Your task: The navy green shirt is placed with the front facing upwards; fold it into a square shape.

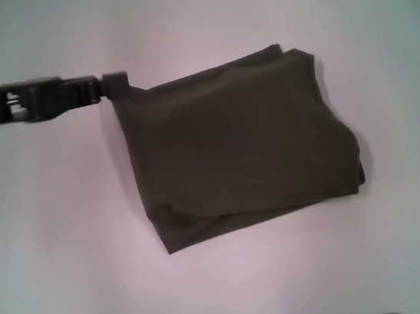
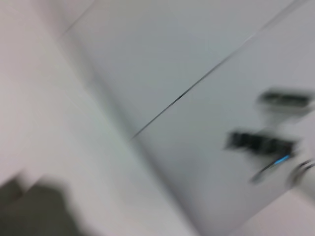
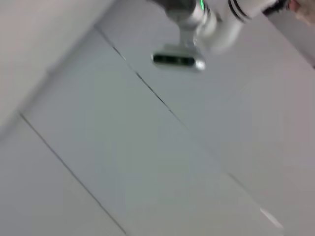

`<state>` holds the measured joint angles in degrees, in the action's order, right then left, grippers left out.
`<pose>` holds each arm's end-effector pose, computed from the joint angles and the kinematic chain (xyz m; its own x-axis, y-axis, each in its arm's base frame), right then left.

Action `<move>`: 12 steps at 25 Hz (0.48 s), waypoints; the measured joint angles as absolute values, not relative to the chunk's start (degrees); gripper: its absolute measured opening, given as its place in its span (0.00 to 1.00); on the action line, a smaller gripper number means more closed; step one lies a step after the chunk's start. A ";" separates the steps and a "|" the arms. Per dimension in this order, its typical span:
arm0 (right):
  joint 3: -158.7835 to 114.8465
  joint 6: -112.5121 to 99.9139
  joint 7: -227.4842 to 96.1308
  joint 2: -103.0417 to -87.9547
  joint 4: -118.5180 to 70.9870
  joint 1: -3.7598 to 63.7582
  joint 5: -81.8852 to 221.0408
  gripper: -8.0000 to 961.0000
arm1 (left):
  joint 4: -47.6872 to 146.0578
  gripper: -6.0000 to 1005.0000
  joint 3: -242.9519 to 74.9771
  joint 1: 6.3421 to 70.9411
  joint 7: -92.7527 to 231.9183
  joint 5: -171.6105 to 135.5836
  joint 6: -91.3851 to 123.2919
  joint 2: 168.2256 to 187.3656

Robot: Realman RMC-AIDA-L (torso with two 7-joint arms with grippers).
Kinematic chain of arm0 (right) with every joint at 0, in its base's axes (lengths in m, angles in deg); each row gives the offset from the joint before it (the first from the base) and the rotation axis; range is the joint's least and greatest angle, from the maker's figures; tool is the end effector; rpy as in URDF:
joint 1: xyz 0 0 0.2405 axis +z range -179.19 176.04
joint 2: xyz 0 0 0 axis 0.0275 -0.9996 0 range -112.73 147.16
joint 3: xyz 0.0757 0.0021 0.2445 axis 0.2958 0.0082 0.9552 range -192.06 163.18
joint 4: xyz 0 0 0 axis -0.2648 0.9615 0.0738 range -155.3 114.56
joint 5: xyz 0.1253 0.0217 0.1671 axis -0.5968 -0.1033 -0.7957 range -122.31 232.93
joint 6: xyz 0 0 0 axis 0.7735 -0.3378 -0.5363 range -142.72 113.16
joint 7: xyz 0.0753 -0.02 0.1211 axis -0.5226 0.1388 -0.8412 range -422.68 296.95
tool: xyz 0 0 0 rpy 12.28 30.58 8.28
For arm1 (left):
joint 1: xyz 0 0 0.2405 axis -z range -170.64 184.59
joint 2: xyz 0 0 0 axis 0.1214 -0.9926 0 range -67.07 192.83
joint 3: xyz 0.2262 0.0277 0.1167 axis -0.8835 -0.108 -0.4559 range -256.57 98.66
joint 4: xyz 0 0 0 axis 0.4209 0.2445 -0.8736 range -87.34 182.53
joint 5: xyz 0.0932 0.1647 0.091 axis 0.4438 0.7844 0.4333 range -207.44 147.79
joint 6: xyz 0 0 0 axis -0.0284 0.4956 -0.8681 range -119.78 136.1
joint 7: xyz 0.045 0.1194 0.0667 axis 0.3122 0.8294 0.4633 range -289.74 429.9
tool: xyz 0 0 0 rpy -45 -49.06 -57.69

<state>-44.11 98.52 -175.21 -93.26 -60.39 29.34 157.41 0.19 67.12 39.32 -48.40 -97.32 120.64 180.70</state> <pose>0.2377 0.3180 0.1067 0.4333 -0.6010 -0.6716 -0.5906 -0.7522 0.2922 -0.2183 0.3115 0.0523 0.4971 0.7272 0.4733 0.6450 -0.6746 0.3591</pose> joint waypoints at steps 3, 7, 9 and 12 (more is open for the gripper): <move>-44.24 98.46 -166.55 -95.35 -58.68 27.57 155.70 0.18 | 2.87 0.02 69.26 35.97 -37.64 -102.54 120.91 182.01; -44.54 98.54 -159.97 -96.14 -58.30 26.85 155.76 0.34 | 3.38 0.20 69.46 32.58 -27.28 -103.75 119.59 183.14; -44.32 98.53 -159.12 -96.17 -58.43 26.45 155.73 0.38 | 3.68 0.32 69.28 31.94 -25.29 -103.51 119.59 183.21; -45.25 97.86 -155.59 -96.76 -60.90 25.07 159.09 0.45 | 4.57 0.48 67.87 30.80 -21.53 -102.62 120.10 183.10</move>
<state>-45.25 97.86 -155.59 -96.76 -60.90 25.07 159.09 4.57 67.87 30.80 -21.53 -102.62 120.10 183.10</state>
